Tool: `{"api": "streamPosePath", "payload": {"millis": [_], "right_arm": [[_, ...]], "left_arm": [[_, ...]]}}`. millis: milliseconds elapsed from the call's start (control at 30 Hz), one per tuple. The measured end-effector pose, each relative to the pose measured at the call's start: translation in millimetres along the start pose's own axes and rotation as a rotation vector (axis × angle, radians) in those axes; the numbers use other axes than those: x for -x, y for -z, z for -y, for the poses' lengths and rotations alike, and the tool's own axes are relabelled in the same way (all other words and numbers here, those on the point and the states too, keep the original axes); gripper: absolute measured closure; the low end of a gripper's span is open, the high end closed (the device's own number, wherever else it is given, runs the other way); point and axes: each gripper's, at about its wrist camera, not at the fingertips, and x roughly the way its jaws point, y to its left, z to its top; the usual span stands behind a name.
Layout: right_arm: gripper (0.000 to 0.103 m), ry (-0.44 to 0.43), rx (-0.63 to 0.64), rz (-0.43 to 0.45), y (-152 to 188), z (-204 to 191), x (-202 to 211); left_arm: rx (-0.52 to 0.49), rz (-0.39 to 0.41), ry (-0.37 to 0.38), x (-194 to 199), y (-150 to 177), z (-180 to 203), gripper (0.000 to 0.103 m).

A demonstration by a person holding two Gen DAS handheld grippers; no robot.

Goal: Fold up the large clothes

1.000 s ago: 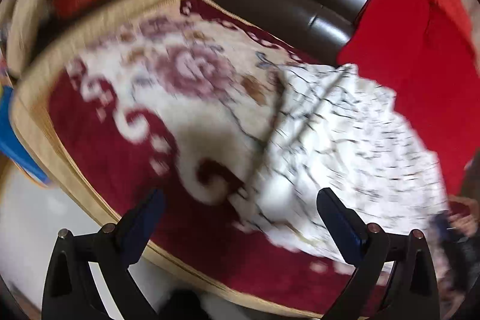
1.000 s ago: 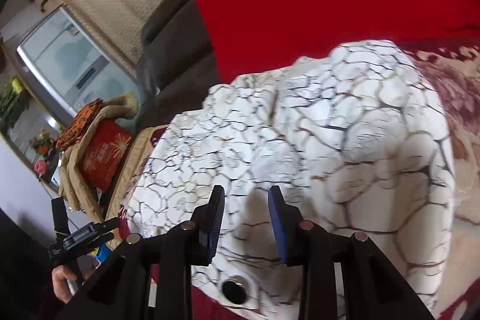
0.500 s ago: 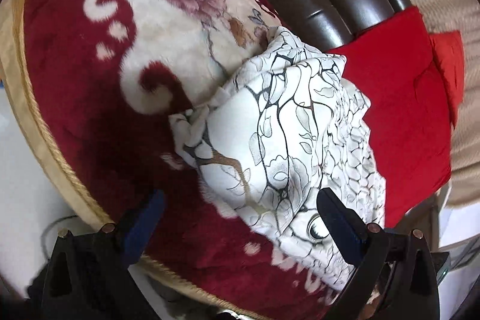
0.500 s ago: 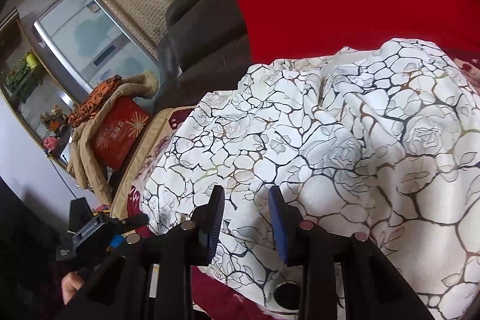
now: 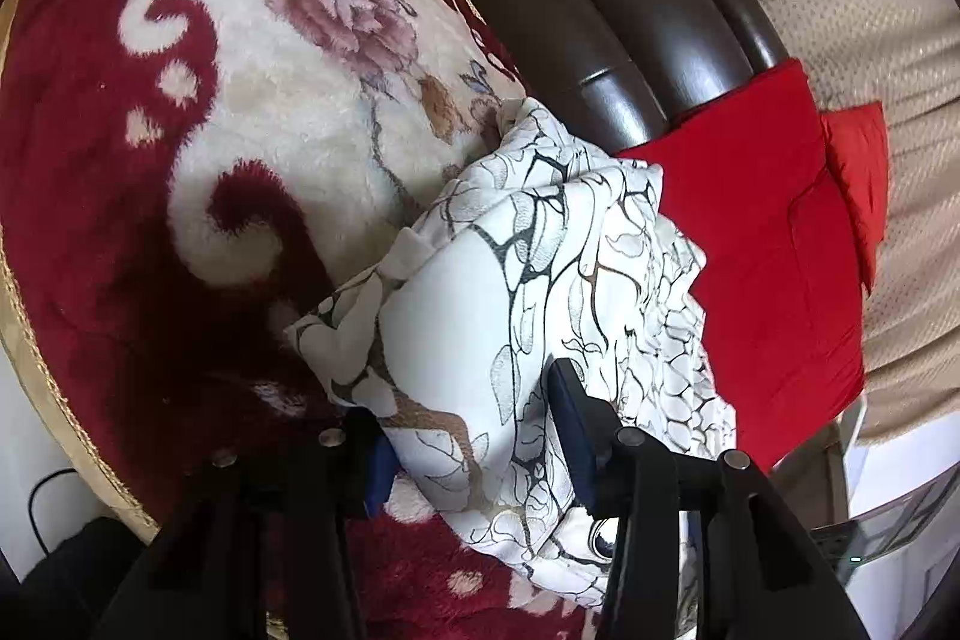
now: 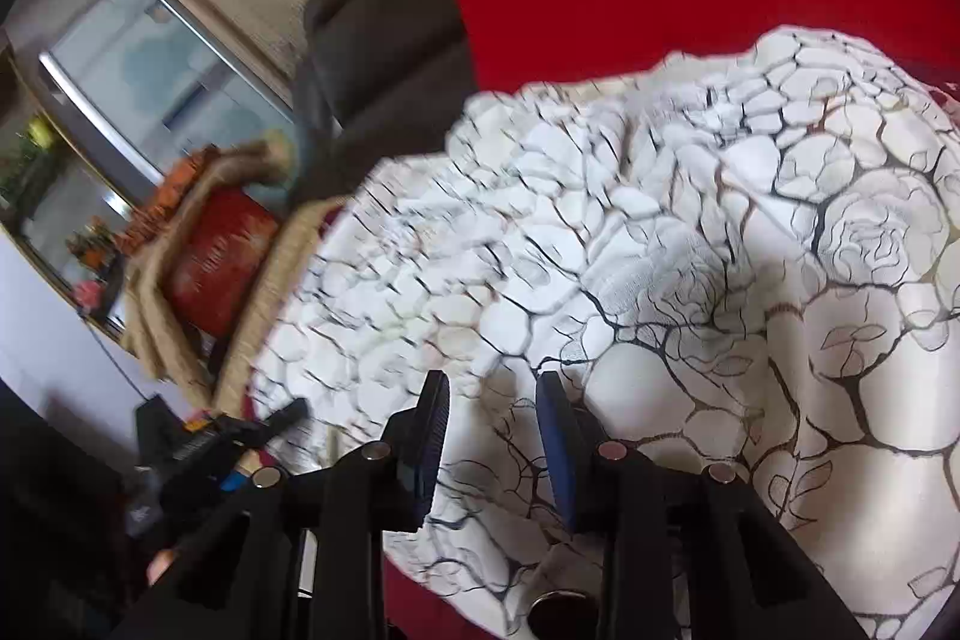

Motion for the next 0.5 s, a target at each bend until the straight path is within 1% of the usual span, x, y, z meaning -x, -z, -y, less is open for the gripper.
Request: {"api": "streamPosePath", "payload": {"millis": [33, 67, 100, 167, 267, 300, 367, 467, 500], "right_arm": [[0.073, 0.038, 0.009, -0.040, 1.8, 0.6, -9.1], [0.073, 0.058, 0.015, -0.057, 3.2, 0.6, -13.8], [0.073, 0.068, 0.019, -0.068, 4.1, 0.8, -17.5], [0.073, 0.071, 0.019, -0.067, 3.9, 0.7, -18.4], [0.073, 0.054, 0.001, -0.071, 3.5, 4.0, -18.3], [0.073, 0.051, 0.000, -0.072, 3.6, 4.7, -18.3], [0.073, 0.049, 0.007, -0.072, 3.2, 5.6, -17.6], [0.073, 0.047, 0.017, -0.076, 3.6, 5.2, -17.1], [0.073, 0.044, 0.017, -0.078, 4.7, 5.5, -16.7]], "left_arm": [[0.005, 0.001, 0.001, -0.4, -0.6, 0.2, 0.051], [0.011, -0.003, 0.003, -1.7, -1.4, 0.4, 0.039], [0.017, -0.009, 0.006, -2.6, -1.7, -0.1, 0.032], [0.022, -0.006, 0.001, -4.9, -2.2, 2.2, 0.032], [0.012, 0.009, -0.005, -6.6, -4.2, 6.1, 0.035], [0.016, 0.022, -0.004, -5.9, -5.3, 7.4, 0.044], [0.006, 0.042, -0.015, -5.4, -8.0, 12.8, 0.054], [-0.035, 0.047, -0.029, -9.8, -7.8, 16.6, 0.054], [-0.036, 0.037, -0.032, -12.8, -7.9, 14.3, 0.049]]}}
